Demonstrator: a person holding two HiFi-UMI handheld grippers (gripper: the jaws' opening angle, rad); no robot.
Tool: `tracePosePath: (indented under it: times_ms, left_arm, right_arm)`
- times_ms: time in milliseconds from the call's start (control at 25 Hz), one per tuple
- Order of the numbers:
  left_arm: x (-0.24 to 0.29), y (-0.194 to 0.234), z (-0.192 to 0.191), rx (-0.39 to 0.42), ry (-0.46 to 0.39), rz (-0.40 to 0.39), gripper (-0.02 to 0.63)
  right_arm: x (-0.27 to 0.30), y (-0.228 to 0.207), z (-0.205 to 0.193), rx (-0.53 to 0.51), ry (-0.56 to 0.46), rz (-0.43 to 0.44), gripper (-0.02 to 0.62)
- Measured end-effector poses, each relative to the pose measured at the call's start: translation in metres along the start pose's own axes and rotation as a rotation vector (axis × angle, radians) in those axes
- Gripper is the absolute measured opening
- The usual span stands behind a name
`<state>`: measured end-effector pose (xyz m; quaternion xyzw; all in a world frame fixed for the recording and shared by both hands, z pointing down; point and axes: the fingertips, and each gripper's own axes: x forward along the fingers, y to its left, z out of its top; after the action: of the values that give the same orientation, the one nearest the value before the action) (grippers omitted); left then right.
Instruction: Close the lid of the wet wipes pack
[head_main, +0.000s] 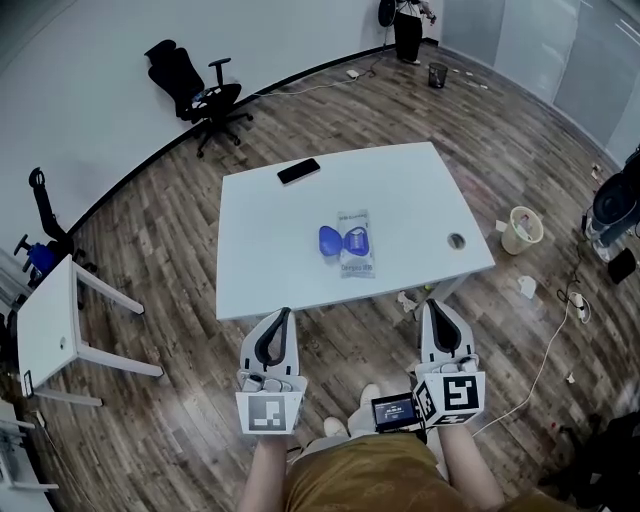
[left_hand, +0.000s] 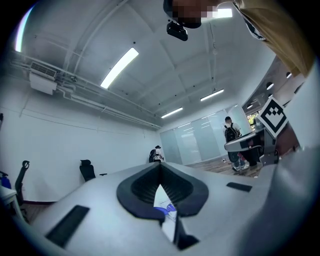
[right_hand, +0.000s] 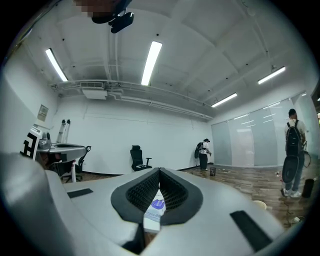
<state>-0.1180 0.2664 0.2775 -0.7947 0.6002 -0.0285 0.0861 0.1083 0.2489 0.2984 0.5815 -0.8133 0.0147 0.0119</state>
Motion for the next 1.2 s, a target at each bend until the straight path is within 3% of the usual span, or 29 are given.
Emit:
tracePosePath:
  times_ms: [600,1200]
  left_arm:
    - [0.065,-0.007,-0.005,0.022,0.031,0.058,0.006]
    - [0.116,0.011,-0.021,0.001,0.043,0.046,0.006]
  right_arm:
    - [0.059,-0.053,-0.002,0.022,0.001,0.040,0.009]
    - [0.100,-0.076,0.000,0.021,-0.012,-0.008,0.009]
